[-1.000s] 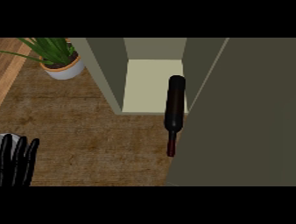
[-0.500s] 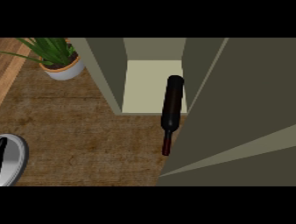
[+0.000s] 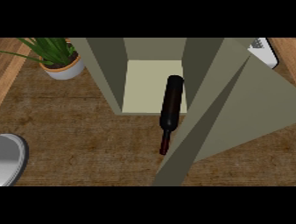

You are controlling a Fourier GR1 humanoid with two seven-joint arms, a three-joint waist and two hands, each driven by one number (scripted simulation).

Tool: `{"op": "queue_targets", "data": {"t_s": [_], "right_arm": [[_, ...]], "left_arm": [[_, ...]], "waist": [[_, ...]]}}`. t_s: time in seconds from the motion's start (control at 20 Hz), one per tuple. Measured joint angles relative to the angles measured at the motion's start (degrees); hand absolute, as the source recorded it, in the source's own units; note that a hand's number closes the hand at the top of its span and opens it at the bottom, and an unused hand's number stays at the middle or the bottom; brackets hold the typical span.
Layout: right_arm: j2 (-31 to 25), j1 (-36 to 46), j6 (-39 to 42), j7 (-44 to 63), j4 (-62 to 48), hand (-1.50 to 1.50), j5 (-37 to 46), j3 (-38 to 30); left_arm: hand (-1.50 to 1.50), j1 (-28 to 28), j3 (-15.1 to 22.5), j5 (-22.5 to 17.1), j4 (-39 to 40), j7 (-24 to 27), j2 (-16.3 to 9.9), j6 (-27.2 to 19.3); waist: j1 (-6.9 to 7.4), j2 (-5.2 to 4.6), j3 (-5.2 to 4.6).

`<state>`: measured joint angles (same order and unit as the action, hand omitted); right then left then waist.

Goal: Pick up the wine, place it into the cabinet and close the cabinet

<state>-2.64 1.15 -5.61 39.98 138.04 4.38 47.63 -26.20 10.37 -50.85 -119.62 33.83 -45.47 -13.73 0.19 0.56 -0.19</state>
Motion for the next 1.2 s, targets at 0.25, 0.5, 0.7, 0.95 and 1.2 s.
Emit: {"op": "queue_targets", "data": {"t_s": [0.25, 0.5, 0.7, 0.95, 1.2], "right_arm": [[-3.63, 7.23, -6.59, 0.76, -0.77, 1.50, 3.28, 2.27], [-6.80, 14.75, -11.97, 1.89, -1.91, 1.50, 3.00, 3.59], [-7.54, 21.03, -15.63, 2.78, -3.87, 1.50, -0.93, 3.12], [-3.36, 32.47, -19.69, 2.78, -11.33, 1.50, -6.58, -0.32], [0.80, 47.77, -23.68, 1.53, -24.26, 1.50, -12.29, -6.20]], "left_arm": [[-1.50, 0.16, -2.12, -2.23, 0.68, -1.28, -0.32, 3.24], [-1.50, 1.71, -2.90, -3.56, 1.16, -2.75, 0.27, 4.77], [-1.50, 3.31, -2.65, -3.96, 1.00, -4.28, 0.93, 4.43], [-1.50, 4.87, -2.04, -3.27, 1.21, -5.13, 1.96, 3.91], [-1.50, 6.08, -3.12, -3.75, 1.82, -6.56, 2.57, 3.77]], "waist": [[0.47, -0.09, -0.04], [0.99, -0.35, -0.04], [1.49, -0.57, -0.03], [2.10, -0.78, -0.01], [2.32, -0.74, 0.02]]}}
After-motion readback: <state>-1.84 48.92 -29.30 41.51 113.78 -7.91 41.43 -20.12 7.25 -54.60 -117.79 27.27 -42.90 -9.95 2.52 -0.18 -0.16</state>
